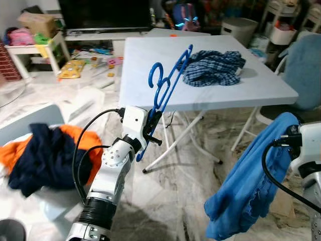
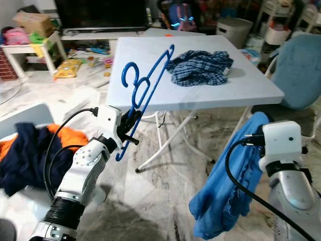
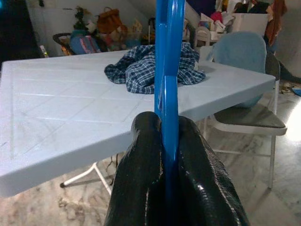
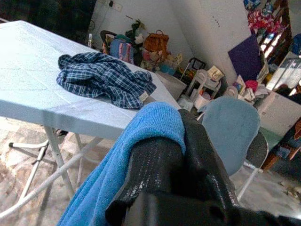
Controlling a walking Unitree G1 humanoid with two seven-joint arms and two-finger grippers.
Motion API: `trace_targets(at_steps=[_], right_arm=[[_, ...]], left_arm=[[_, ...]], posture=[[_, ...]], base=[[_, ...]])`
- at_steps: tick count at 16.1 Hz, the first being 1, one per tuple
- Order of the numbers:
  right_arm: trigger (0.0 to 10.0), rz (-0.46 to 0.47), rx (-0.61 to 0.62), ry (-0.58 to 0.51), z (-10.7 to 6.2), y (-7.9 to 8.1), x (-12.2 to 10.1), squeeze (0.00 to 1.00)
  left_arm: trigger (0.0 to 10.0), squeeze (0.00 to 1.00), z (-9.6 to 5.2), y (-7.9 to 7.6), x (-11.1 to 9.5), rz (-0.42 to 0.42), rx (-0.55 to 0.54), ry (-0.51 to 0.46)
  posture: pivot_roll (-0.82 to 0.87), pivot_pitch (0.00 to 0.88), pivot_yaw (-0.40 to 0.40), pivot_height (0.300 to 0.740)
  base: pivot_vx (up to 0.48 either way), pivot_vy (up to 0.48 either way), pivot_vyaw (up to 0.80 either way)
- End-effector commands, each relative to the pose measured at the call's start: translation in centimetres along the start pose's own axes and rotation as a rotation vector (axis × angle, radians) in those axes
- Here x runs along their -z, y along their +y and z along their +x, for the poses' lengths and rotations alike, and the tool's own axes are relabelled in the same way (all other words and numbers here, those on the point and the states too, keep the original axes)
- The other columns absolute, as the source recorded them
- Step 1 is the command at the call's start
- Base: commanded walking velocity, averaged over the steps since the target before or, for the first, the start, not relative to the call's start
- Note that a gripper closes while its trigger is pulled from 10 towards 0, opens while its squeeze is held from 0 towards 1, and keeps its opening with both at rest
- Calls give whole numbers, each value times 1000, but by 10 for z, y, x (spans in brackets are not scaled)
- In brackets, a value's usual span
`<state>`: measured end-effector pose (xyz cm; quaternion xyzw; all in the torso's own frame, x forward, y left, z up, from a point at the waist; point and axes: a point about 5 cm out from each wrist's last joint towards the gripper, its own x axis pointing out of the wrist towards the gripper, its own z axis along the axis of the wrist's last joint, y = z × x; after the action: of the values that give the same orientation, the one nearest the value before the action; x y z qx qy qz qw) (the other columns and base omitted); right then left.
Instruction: Hang hanger
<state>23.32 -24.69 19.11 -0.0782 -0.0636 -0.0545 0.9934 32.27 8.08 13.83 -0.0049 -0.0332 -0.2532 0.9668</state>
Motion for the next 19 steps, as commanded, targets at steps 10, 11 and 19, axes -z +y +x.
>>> trace_targets(at_steps=[10, 11, 19], right_arm=[[10000, 172, -38, 19, -6, 63, 23, 0], [10000, 189, -46, 17, -4, 67, 23, 0], [10000, 164, -90, -68, 29, 80, 12, 0]], left_arm=[[10000, 0, 7, -1, 8, 18, -18, 25], [10000, 0, 10, -3, 5, 16, -22, 17], [10000, 0, 20, 4, -6, 29, -84, -34]], posture=[[0, 0, 17, 740], [1, 0, 24, 740], [26, 0, 8, 740]], base=[[427, 0, 0], [428, 0, 0], [428, 0, 0]])
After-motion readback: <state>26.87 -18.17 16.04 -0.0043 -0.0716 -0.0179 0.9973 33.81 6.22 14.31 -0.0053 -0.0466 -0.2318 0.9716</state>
